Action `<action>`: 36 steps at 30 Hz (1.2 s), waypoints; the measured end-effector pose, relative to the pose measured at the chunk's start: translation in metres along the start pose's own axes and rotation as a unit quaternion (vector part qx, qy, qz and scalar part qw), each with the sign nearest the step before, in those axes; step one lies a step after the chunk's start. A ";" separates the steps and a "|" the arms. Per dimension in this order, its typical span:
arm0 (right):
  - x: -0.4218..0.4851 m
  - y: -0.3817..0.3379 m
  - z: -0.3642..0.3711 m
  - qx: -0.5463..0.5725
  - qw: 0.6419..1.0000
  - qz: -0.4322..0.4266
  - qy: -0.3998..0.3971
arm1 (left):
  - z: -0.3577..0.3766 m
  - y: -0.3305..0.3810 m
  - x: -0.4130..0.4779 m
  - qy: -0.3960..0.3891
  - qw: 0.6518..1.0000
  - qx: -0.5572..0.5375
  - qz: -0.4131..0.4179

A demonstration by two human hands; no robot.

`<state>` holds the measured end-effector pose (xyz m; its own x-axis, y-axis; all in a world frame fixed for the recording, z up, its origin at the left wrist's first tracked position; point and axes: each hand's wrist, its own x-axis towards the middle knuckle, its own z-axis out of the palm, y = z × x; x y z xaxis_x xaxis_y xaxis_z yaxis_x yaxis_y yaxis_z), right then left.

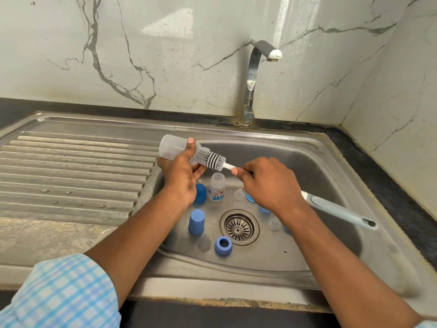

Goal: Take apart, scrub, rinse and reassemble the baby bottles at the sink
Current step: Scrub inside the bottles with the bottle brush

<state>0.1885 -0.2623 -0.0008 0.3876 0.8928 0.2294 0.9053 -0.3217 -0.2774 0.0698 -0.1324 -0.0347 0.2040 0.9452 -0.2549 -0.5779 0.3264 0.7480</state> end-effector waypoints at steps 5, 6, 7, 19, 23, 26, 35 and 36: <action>0.003 0.006 0.001 0.012 0.999 0.036 0.035 | 0.003 -0.006 -0.005 -0.015 1.000 0.013 -0.011; 0.004 0.008 0.001 0.007 0.998 0.049 0.035 | 0.004 -0.008 -0.007 -0.031 0.999 0.018 -0.014; 0.005 0.011 0.000 0.006 0.998 0.060 0.033 | 0.005 -0.010 -0.009 -0.044 0.999 0.025 -0.015; 0.003 0.005 -0.003 0.050 0.997 0.051 0.030 | 0.002 -0.007 -0.003 -0.043 0.999 0.012 -0.007; 0.003 0.008 -0.002 0.062 0.995 0.066 0.033 | 0.003 -0.007 -0.004 -0.065 0.998 0.016 0.003; 0.003 0.004 -0.003 0.069 0.996 0.055 0.012 | 0.001 -0.003 0.000 -0.041 0.999 0.000 0.008; 0.004 0.005 -0.006 0.048 0.995 0.081 0.031 | 0.005 -0.002 -0.008 -0.108 0.994 -0.025 -0.024; 0.003 0.004 -0.007 0.053 0.995 0.078 0.028 | 0.004 -0.001 -0.007 -0.112 0.993 -0.028 -0.022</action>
<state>0.1948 -0.2627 0.0051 0.5335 0.8147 0.2272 0.8112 -0.4168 -0.4101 0.0719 -0.1398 -0.0307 0.3962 0.9076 -0.1389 -0.6064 0.3722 0.7026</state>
